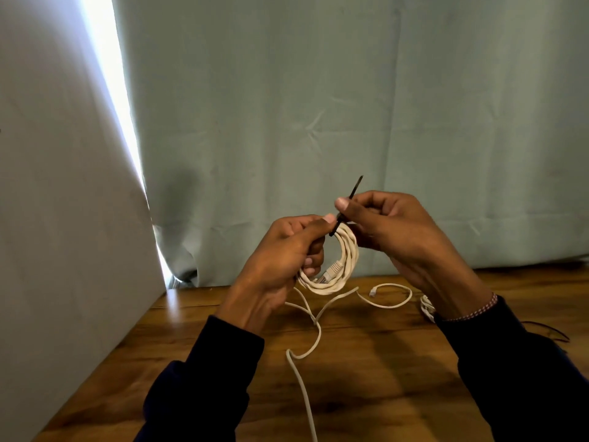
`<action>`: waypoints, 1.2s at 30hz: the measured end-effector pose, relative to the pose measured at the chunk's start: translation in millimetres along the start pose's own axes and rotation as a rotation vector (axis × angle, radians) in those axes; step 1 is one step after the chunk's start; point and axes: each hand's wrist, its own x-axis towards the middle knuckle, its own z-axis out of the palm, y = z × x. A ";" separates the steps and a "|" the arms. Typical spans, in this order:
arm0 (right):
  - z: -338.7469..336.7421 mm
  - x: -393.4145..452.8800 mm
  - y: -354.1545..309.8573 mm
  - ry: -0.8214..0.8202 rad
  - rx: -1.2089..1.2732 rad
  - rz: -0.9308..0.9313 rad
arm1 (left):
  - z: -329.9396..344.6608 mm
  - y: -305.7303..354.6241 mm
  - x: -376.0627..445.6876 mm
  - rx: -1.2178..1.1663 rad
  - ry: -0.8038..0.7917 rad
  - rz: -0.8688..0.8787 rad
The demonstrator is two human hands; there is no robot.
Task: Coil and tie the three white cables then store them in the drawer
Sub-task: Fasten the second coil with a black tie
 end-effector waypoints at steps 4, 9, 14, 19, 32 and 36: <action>-1.0 1.4 2.2 0.066 -0.169 -0.104 | 2.4 1.3 -1.1 0.033 0.012 0.007; 4.7 0.9 7.6 0.276 -0.579 -0.408 | 8.0 5.3 -4.6 0.094 -0.011 0.014; 2.0 7.3 16.2 0.361 -0.615 -0.374 | 13.1 2.3 -4.7 0.224 -0.028 0.053; 0.1 10.7 21.1 0.352 -0.583 -0.354 | 14.1 -1.9 -3.0 0.341 -0.040 0.096; 13.9 -2.1 13.3 0.272 -0.513 -0.507 | 19.0 -26.4 11.5 0.675 0.307 0.214; 19.9 -7.1 10.8 0.227 -0.553 -0.543 | 11.8 -25.6 11.3 0.588 0.281 0.210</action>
